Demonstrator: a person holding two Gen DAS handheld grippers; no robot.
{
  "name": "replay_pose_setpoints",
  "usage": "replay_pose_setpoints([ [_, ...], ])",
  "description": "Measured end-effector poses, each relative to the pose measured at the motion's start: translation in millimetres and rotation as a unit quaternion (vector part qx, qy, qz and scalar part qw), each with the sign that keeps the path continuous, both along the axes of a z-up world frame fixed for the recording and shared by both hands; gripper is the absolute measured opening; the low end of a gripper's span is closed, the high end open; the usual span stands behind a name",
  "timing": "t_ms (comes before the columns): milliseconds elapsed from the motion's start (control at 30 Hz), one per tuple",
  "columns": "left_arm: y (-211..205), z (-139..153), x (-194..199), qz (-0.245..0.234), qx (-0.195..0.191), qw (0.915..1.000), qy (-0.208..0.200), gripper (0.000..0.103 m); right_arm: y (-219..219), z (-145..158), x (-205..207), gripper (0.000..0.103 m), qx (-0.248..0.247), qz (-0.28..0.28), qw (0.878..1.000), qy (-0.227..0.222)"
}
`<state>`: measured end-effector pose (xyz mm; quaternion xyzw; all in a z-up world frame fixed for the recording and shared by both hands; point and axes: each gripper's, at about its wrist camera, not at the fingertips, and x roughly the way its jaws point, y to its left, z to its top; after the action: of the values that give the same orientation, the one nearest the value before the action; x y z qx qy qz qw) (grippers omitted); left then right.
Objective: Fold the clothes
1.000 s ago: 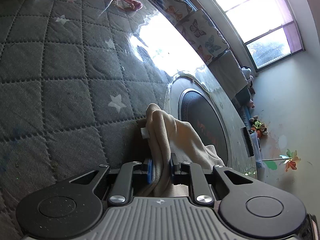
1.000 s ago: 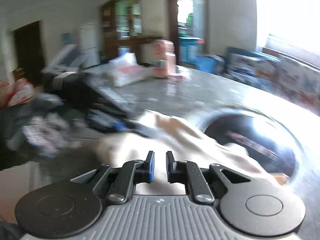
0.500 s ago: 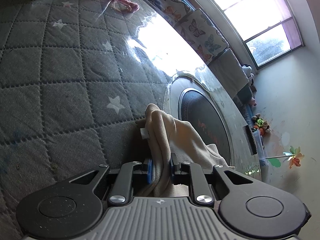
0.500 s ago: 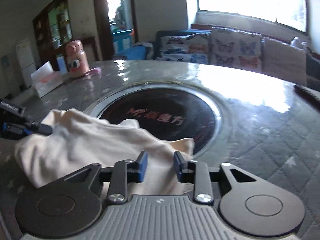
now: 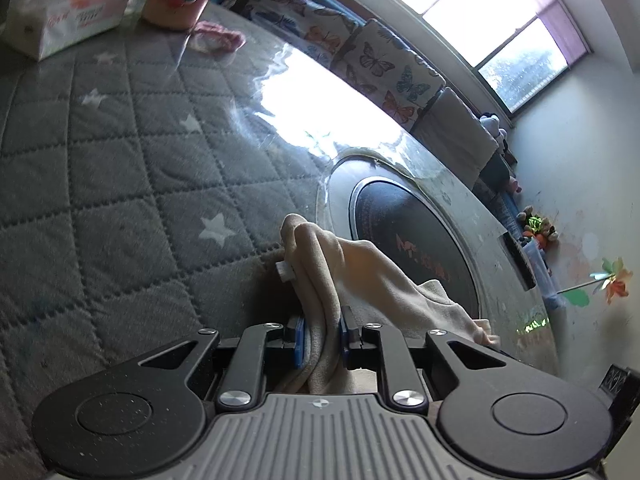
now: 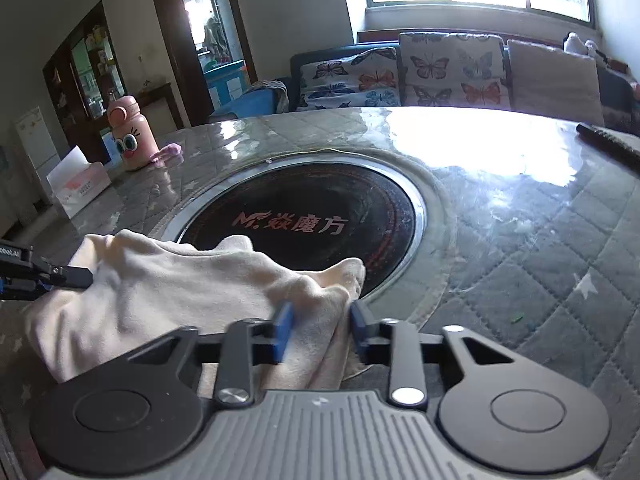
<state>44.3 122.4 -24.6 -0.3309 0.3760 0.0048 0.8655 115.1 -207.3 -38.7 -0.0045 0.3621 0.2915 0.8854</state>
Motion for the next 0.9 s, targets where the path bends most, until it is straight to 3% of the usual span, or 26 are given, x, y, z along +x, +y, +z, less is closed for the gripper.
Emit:
replay_pose_setpoints([
  [67,-2.0,2.7,-0.9,-0.005,0.012,0.9999,-0.007,0.016,0.6,1.0,-0.2,0.011,0.011,-0.003,1.000,0.006],
  [333,0.1,17.4,-9.2,-0.017,0.039,0.9983,-0.041,0.014,16.3,33.2,-14.9,0.009,0.020,0.018,0.999,-0.040],
  [567,31.8,33.9,-24.2,0.022,0.043,0.9967,-0.065,0.014,66.9,65.6,-10.7,0.008,0.017,0.071,0.994,-0.080],
  [900,101.6,58.4,-29.4,0.100,0.077,0.9889,-0.078,0.014,152.9,71.7,15.6,0.008,0.038,0.124,0.988,-0.089],
])
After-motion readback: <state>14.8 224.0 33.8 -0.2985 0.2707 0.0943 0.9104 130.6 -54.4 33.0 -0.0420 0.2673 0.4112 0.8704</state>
